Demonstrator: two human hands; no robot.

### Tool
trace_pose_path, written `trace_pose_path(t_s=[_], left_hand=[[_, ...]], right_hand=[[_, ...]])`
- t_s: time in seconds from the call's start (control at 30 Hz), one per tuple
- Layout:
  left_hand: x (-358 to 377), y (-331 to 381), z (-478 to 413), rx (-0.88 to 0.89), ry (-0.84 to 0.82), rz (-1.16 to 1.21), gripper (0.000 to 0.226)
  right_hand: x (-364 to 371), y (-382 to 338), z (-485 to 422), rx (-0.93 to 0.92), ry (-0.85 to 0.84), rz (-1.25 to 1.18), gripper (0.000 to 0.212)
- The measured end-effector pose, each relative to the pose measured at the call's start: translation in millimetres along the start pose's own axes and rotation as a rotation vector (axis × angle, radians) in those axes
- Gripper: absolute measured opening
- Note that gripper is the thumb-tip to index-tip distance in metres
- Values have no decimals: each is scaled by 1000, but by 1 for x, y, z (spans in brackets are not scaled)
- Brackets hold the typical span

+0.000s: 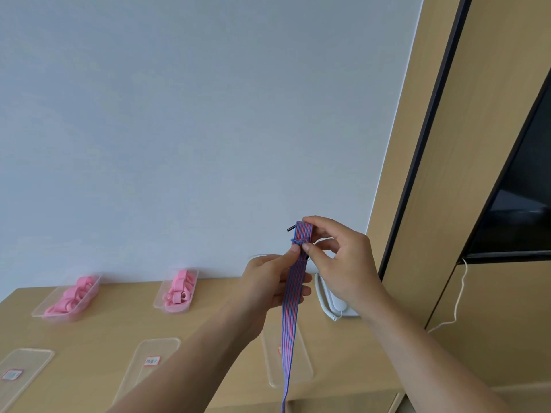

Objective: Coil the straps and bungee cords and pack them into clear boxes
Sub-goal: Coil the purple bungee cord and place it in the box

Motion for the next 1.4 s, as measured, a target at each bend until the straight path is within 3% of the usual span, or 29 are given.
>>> trace_pose_path(t_s=[0.17,0.33,0.63,0.73,0.8,0.87,0.93,1.07,1.23,1.4], left_hand=[[-1,1,-1,-13,-17,125,32],[-8,6,-3,-18,3,226,38],[-13,16,-3,140,-33,41,23],[-11,14,-2,170,-8,5,28],[-9,14,-1,185,2,-7,27],[-7,14,1,204,8,-1,22],[-4,16,5,213,-14,5,29],[2,15,9,182,-56,4,47],[5,8,12,94,-60,-65,34],[4,3,10,53,-68,-69,45]], right_hand=[[0,-7,3,-148,32,116,35],[2,-14,18,-357,68,211,31],[9,-7,43,-573,-65,418,26],[4,-11,42,-520,-29,346,19],[0,-7,34,-342,-15,342,29],[-1,2,26,-117,-125,357,48],[-1,6,20,3,-247,316,45],[-6,3,15,30,-239,235,39],[-9,5,11,2,-170,229,34],[-8,-2,12,-50,-117,196,37]])
Point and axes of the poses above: each hand's wrist, its own z-axis away from the middle knuckle, its own x-axis out of the palm, y = z × x, the point moved 4 cm from there along -z, towards the middle knuckle, and after that the axes turned 2 degrees about -y, right-handed, at the moved point
